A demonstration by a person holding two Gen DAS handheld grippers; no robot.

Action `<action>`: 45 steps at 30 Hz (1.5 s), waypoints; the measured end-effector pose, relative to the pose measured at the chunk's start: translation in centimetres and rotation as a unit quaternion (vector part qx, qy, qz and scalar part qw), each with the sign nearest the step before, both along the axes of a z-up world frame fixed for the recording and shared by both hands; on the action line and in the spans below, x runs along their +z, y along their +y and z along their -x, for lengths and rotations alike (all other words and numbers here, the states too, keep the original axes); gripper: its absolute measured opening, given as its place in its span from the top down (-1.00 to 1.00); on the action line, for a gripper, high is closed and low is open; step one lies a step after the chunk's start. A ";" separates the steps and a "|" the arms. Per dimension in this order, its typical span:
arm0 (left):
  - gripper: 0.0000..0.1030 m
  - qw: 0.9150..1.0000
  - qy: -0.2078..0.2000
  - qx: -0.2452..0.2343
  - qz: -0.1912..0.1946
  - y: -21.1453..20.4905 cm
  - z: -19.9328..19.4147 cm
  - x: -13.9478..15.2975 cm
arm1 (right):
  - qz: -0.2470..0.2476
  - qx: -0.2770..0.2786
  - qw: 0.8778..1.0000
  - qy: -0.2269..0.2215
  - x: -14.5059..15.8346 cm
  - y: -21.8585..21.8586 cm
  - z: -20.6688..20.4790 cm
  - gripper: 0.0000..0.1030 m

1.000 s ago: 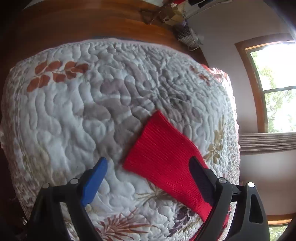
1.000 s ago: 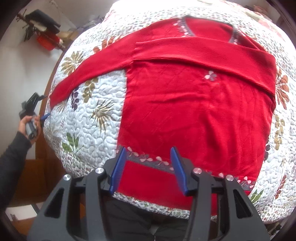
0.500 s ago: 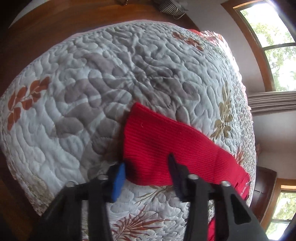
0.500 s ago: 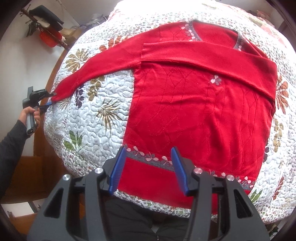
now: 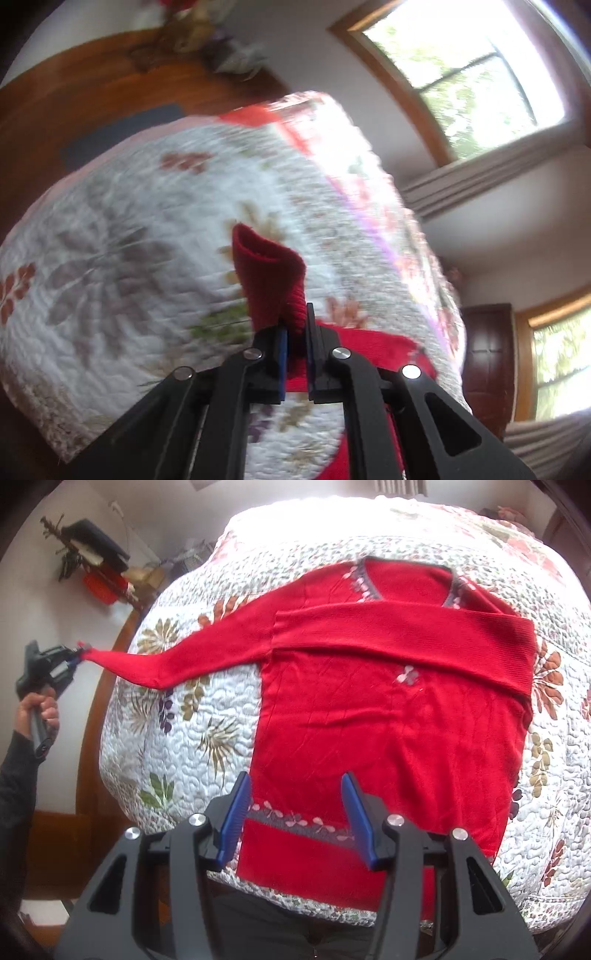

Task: Fold small clothes
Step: 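Lift the sleeve and carry it across the chest over the first sleeve, then lay the sleeve on the chest and open the left tool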

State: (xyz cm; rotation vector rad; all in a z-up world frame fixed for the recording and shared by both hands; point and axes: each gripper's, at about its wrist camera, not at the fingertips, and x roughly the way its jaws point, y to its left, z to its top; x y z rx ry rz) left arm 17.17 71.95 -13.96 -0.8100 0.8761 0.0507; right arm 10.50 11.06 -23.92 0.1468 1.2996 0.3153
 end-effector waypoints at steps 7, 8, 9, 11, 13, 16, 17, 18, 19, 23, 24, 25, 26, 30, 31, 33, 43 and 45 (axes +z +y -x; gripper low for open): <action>0.87 0.992 -0.059 -0.114 -0.014 -12.2 -5.2 5.6 | -0.015 -0.055 0.998 -0.003 0.3 -5.2 -1.4 0.01; 0.87 0.990 -0.061 -0.129 -0.016 -13.9 -5.5 6.0 | -0.018 -0.065 0.998 -0.004 0.3 -6.2 -1.7 0.01; 0.87 0.987 -0.063 -0.145 -0.015 -15.9 -6.3 6.2 | -0.019 -0.074 0.997 -0.005 0.3 -7.0 -2.0 0.01; 0.86 0.982 -0.062 -0.175 -0.015 -19.8 -7.9 6.0 | -0.018 -0.092 0.996 -0.010 0.4 -9.0 -2.4 0.01; 0.87 0.978 -0.057 -0.199 -0.012 -22.9 -8.9 5.4 | -0.018 -0.108 0.994 -0.015 0.4 -10.7 -2.9 0.01; 0.87 0.970 -0.041 -0.240 -0.010 -27.9 -10.9 3.5 | -0.020 -0.133 0.991 -0.020 0.4 -13.5 -3.5 -0.04; 0.87 0.967 -0.035 -0.251 -0.010 -29.0 -11.2 2.6 | -0.022 -0.141 0.990 -0.020 0.2 -14.4 -3.7 -0.05; 0.87 0.964 -0.027 -0.264 -0.009 -30.5 -11.8 1.7 | -0.024 -0.149 0.988 -0.018 0.0 -15.2 -3.9 -0.05; 0.87 0.961 -0.019 -0.277 -0.009 -32.1 -12.4 0.7 | -0.027 -0.157 0.987 -0.016 -0.3 -16.1 -4.0 -0.05; 0.87 0.947 0.017 -0.321 -0.006 -37.6 -14.1 -3.1 | -0.037 -0.183 0.982 -0.003 -1.7 -18.7 -4.7 -0.05; 0.87 0.942 0.029 -0.334 -0.007 -39.2 -14.6 -4.6 | -0.039 -0.189 0.981 0.001 -2.1 -19.3 -5.0 -0.05; 0.87 0.939 0.038 -0.343 -0.006 -40.3 -14.8 -5.6 | -0.042 -0.194 0.980 0.004 -2.6 -19.8 -5.2 -0.05; 0.87 0.936 0.046 -0.349 -0.005 -41.3 -15.1 -6.8 | -0.043 -0.200 0.979 0.005 -3.0 -20.3 -5.3 -0.06; 0.87 0.925 0.089 -0.369 -0.001 -45.0 -16.0 -11.9 | -0.049 -0.212 0.976 0.013 -4.7 -21.7 -6.6 -0.16; 0.87 0.923 0.097 -0.372 0.000 -45.7 -16.1 -13.0 | -0.054 -0.211 0.976 0.015 -5.1 -22.0 -7.1 -0.18; 0.87 0.920 0.111 -0.376 0.001 -46.6 -16.3 -14.7 | -0.058 -0.207 0.976 0.019 -5.9 -22.4 -8.2 -0.19; 0.78 0.907 0.146 -0.395 -0.001 -49.6 -16.2 -17.5 | -0.189 -0.206 0.958 0.066 -10.0 -23.3 -15.7 -0.26; 0.54 0.906 0.144 -0.398 0.003 -49.7 -16.0 -17.5 | -0.236 -0.203 0.947 0.084 -11.2 -23.0 -17.4 -0.25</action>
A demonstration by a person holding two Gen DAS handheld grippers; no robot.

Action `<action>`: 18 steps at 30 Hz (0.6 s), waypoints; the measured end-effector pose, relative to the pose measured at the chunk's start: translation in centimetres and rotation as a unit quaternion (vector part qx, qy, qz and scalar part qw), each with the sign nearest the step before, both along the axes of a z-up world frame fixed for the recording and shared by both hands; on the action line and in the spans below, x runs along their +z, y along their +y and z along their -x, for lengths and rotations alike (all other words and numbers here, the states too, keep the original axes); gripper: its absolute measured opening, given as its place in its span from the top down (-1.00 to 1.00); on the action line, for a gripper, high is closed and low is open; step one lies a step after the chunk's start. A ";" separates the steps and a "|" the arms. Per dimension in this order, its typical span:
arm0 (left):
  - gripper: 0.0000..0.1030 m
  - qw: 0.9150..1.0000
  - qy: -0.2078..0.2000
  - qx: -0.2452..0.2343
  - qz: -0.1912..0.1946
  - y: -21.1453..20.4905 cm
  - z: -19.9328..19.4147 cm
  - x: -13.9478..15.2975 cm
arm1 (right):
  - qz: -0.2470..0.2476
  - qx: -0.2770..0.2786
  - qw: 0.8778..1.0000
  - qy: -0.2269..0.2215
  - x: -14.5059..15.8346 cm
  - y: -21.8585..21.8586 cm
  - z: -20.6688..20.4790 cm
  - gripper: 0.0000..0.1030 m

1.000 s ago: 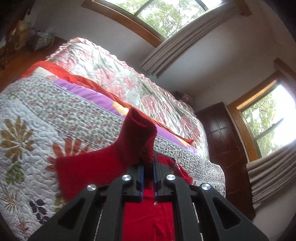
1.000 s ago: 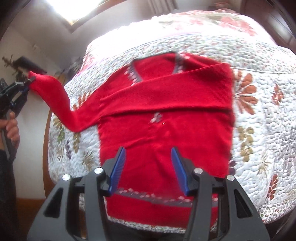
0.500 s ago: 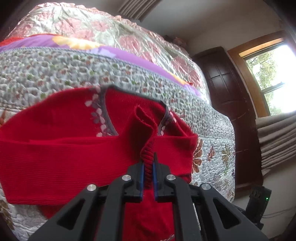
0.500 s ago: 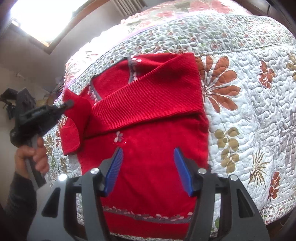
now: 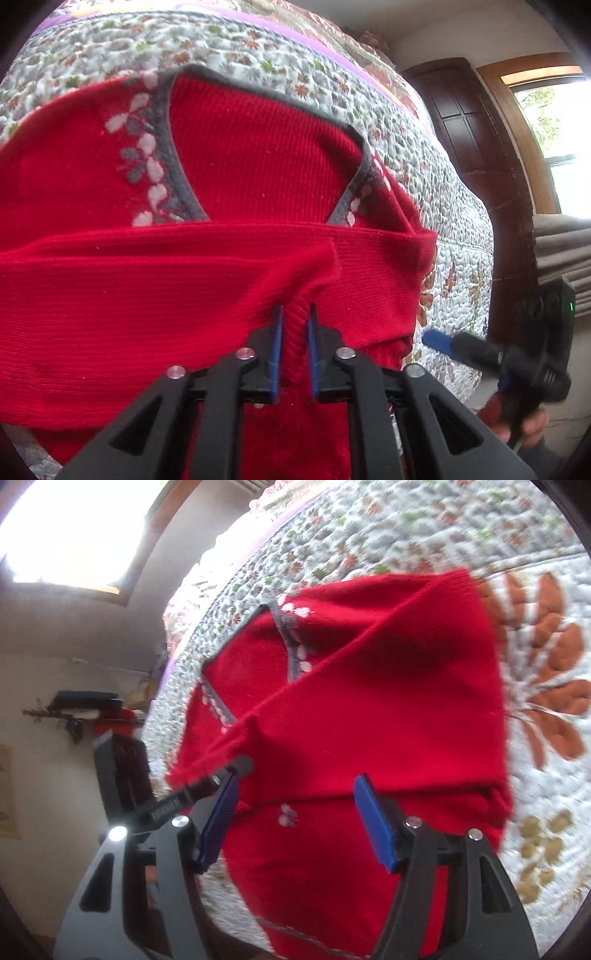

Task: Fold small clothes
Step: 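Lay the sleeve on the chest and open the left tool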

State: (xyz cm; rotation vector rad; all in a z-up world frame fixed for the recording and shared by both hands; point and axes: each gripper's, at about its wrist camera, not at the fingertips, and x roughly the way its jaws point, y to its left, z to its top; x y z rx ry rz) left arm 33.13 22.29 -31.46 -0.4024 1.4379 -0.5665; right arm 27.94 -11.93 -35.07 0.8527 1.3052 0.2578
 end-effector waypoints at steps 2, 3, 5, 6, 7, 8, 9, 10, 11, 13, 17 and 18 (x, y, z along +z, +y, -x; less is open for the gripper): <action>0.17 1.000 -0.007 0.005 0.009 0.5 0.6 0.5 | -0.052 0.005 0.999 0.012 -1.4 0.4 -1.6 -0.15; 0.05 1.000 -0.009 0.009 0.015 0.8 0.9 0.6 | -0.068 0.009 0.997 0.021 -2.3 0.8 -2.5 -0.13; 0.04 0.999 -0.006 0.023 0.030 1.9 1.8 0.9 | -0.066 0.017 0.997 0.033 -3.7 1.5 -3.7 -0.03; 0.04 0.999 -0.003 0.031 0.036 2.9 2.5 1.1 | -0.066 0.021 0.997 0.038 -4.4 1.8 -4.2 -0.01; 0.04 0.999 -0.003 0.037 0.036 3.7 3.3 1.4 | -0.069 0.025 0.996 0.042 -4.9 2.1 -4.5 0.05; 0.04 0.999 -0.005 0.041 0.035 4.6 4.4 1.8 | -0.068 0.028 0.996 0.043 -5.3 2.3 -4.6 0.09; 0.03 0.998 -0.006 0.045 0.034 5.2 5.3 2.1 | -0.064 0.035 0.996 0.044 -5.6 2.7 -4.7 0.10; 0.00 0.998 -0.006 0.049 0.033 6.1 6.3 2.4 | -0.062 0.044 0.996 0.042 -5.8 3.2 -4.8 0.11; -0.02 0.998 -0.002 0.058 0.033 7.4 7.6 2.6 | -0.059 0.052 0.996 0.040 -6.0 3.5 -4.6 0.11; -0.03 0.997 0.009 0.068 0.030 9.4 9.6 2.8 | -0.039 0.076 0.996 0.038 -6.2 4.7 -4.8 0.11; -0.03 0.995 0.031 0.093 0.021 12.4 13.1 2.9 | -0.005 0.103 0.994 0.028 -6.4 6.4 -5.0 0.10; -0.03 0.994 0.034 0.099 0.020 13.1 13.7 3.1 | -0.005 0.107 0.994 0.026 -6.3 6.7 -5.0 0.10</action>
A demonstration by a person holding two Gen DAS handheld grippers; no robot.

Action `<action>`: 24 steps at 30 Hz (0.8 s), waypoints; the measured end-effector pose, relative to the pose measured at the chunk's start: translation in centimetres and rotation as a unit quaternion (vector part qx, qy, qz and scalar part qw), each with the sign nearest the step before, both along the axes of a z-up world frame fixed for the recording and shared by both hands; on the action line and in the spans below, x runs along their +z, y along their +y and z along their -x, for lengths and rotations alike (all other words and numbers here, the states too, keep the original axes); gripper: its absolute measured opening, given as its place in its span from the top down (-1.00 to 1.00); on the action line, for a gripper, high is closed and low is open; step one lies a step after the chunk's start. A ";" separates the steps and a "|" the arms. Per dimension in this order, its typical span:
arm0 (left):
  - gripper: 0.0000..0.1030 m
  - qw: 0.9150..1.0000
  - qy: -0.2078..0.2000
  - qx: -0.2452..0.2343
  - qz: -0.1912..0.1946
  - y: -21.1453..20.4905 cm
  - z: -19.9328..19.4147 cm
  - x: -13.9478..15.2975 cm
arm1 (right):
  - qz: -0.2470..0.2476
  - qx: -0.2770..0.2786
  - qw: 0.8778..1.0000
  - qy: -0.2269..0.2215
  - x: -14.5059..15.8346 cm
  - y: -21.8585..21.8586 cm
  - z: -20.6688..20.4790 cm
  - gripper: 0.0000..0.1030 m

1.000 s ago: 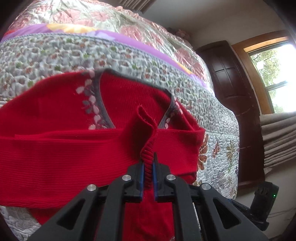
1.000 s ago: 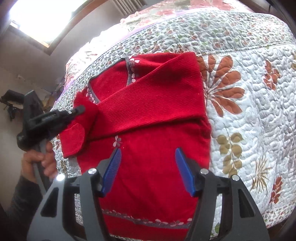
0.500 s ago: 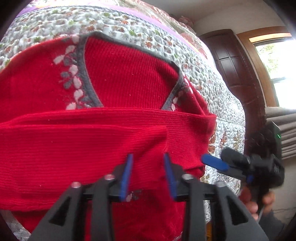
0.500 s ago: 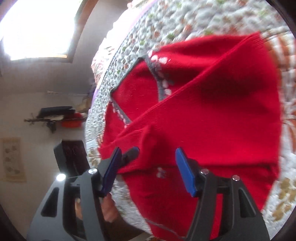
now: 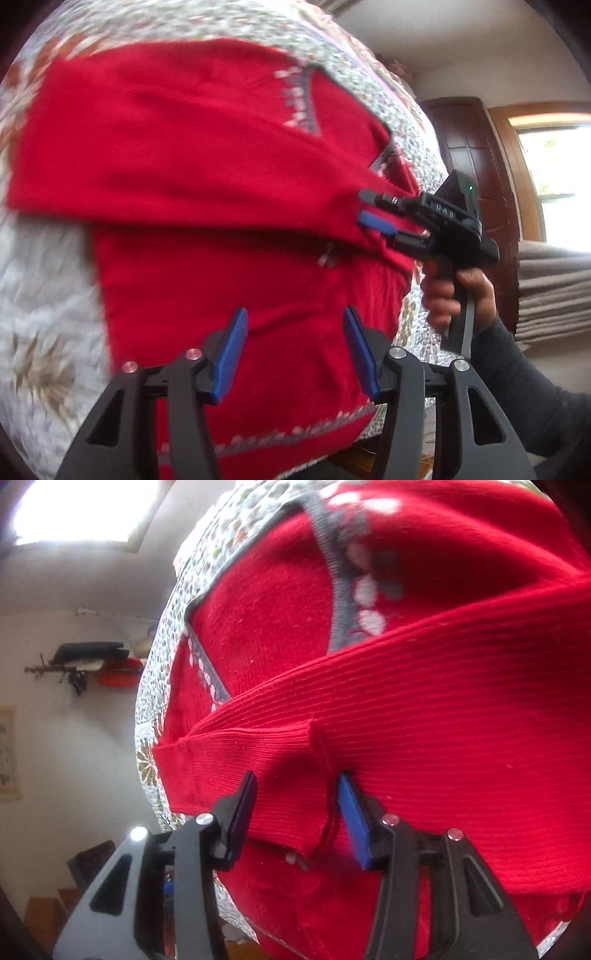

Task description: Fold small clothes

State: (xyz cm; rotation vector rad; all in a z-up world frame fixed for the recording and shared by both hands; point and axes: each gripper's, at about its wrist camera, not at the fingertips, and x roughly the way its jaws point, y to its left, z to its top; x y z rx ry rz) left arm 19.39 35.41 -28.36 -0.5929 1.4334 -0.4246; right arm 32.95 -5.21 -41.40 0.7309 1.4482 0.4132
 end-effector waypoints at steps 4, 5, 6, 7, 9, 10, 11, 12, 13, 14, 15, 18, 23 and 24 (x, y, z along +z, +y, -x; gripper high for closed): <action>-0.03 1.000 0.007 0.025 0.001 1.1 1.8 0.2 | 0.011 0.021 1.000 -0.010 0.2 1.1 -0.4 0.74; -0.03 0.999 0.009 0.030 0.002 1.4 2.1 0.2 | 0.011 0.023 1.000 -0.010 0.2 1.2 -0.5 0.87; -0.03 0.999 0.011 0.034 0.003 1.3 2.2 0.2 | 0.011 0.024 1.000 -0.011 0.3 1.3 -0.6 0.88; -0.03 0.999 0.013 0.037 0.002 1.5 2.4 0.1 | 0.012 0.025 1.000 -0.015 0.7 1.4 -0.6 0.90; -0.03 0.999 0.015 0.042 0.000 1.9 2.7 0.0 | 0.012 0.020 0.999 -0.027 1.9 1.1 -0.7 0.92; -0.03 0.999 0.017 0.044 0.000 2.2 2.8 0.0 | 0.011 0.017 0.999 -0.033 2.5 0.8 -0.8 0.92; -0.03 0.999 0.018 0.045 0.001 2.2 2.9 0.0 | 0.012 0.015 0.999 -0.040 3.2 0.6 -0.9 0.92; -0.03 0.999 0.019 0.046 0.001 2.7 3.1 -0.1 | 0.017 0.012 0.999 -0.050 4.3 0.0 -0.9 0.92; -0.03 0.999 0.019 0.047 0.001 2.8 3.1 -0.1 | 0.021 0.009 0.998 -0.059 5.2 -0.5 -0.9 0.92; -0.03 0.999 0.020 0.047 0.001 2.8 3.2 -0.1 | 0.024 0.006 0.997 -0.067 6.2 -1.2 -0.8 0.93; -0.03 0.999 0.021 0.047 -0.001 3.0 3.4 -0.1 | 0.028 0.002 0.997 -0.079 7.5 -2.3 -0.7 0.93; -0.03 0.999 0.019 0.046 -0.001 2.8 3.4 0.1 | 0.045 -0.014 0.994 -0.100 10.3 -5.4 -0.3 0.93; -0.03 0.999 0.016 0.043 -0.002 2.5 3.5 0.6 | 0.070 -0.054 0.989 -0.116 12.6 -10.5 1.2 0.93; -0.03 0.999 0.015 0.042 -0.002 2.5 3.5 0.6 | 0.074 -0.063 0.989 -0.115 12.7 -11.5 1.6 0.93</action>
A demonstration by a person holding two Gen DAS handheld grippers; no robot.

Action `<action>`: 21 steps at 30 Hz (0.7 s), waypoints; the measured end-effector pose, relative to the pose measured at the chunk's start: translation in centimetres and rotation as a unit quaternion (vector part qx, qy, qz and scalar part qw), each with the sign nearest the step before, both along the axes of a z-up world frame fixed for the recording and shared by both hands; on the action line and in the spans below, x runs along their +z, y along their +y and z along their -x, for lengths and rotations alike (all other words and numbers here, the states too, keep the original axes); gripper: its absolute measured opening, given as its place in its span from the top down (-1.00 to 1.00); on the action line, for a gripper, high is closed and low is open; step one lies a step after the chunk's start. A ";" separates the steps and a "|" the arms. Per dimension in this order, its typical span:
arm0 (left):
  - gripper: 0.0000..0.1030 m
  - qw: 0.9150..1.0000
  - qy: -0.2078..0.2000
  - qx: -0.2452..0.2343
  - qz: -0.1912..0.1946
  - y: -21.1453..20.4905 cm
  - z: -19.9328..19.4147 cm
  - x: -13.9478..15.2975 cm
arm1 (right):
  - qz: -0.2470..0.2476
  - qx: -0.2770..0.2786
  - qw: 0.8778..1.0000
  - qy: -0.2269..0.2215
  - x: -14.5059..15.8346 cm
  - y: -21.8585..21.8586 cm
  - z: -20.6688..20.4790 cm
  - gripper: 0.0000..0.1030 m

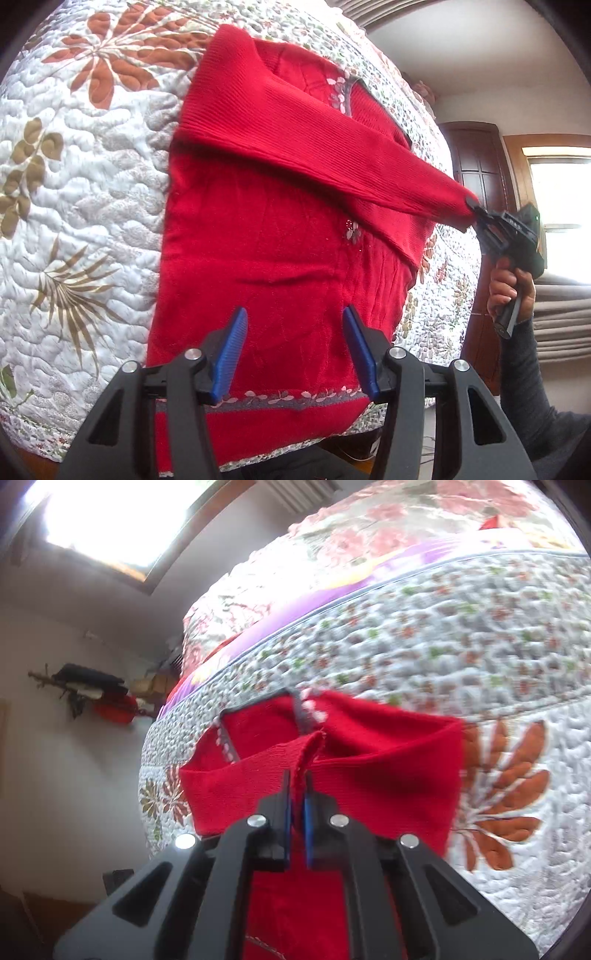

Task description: Fold small clothes

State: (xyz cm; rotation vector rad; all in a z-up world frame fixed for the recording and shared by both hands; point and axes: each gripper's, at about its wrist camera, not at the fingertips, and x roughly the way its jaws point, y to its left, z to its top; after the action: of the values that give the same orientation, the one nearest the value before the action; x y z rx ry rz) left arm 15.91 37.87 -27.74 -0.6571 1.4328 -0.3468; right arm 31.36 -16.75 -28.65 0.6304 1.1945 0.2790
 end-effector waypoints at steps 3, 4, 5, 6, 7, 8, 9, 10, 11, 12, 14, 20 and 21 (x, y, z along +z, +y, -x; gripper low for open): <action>-0.03 1.000 0.002 -0.002 -0.001 -0.2 0.0 -0.1 | 0.004 -0.021 1.000 0.007 -0.6 -2.0 1.0 0.93; -0.03 1.000 0.003 -0.003 -0.001 -0.3 0.0 -0.1 | 0.004 -0.026 1.000 0.012 -1.0 -2.5 1.4 0.93; -0.03 1.000 0.004 -0.004 -0.001 -0.3 0.0 -0.2 | 0.004 -0.030 0.999 0.018 -1.5 -2.9 1.7 0.93; -0.03 1.000 0.005 -0.006 -0.001 -0.5 0.0 -0.3 | 0.004 -0.034 0.999 0.025 -2.3 -3.2 1.9 0.93; -0.03 1.000 0.006 -0.007 -0.001 -0.6 0.1 -0.3 | 0.004 -0.036 0.999 0.031 -3.0 -3.4 2.1 0.93; -0.03 1.000 0.006 -0.009 -0.001 -0.7 0.1 -0.3 | 0.005 -0.039 0.999 0.037 -3.7 -3.4 2.3 0.93; -0.03 1.000 0.006 -0.010 0.000 -0.8 0.1 -0.4 | 0.006 -0.041 0.998 0.043 -4.5 -3.5 2.4 0.93; -0.03 1.000 0.007 -0.012 0.000 -0.8 0.1 -0.4 | 0.005 -0.043 0.998 0.047 -5.2 -3.8 2.5 0.93; -0.03 1.000 0.007 -0.012 0.000 -0.8 0.1 -0.4 | 0.007 -0.044 0.998 0.051 -5.9 -3.9 2.5 0.93; -0.03 1.000 0.008 -0.012 -0.001 -0.8 0.2 -0.5 | 0.011 -0.046 0.997 0.054 -6.6 -4.0 2.4 0.93; -0.03 1.000 0.011 -0.011 -0.003 -0.7 0.2 -0.6 | 0.017 -0.046 0.997 0.055 -7.3 -4.1 2.2 0.93; -0.03 1.000 0.017 -0.011 -0.005 -0.6 0.1 -0.9 | 0.013 -0.043 0.997 0.062 -9.0 -4.5 2.1 0.68; -0.03 1.000 0.017 -0.013 -0.005 -0.7 0.0 -0.9 | 0.012 -0.049 0.997 0.065 -9.4 -4.8 2.1 0.62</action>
State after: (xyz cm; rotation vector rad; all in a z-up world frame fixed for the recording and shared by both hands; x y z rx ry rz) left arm 15.91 37.18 -28.66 -0.6395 1.4760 -0.3502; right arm 29.24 -21.56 -38.01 0.6915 1.2867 0.1423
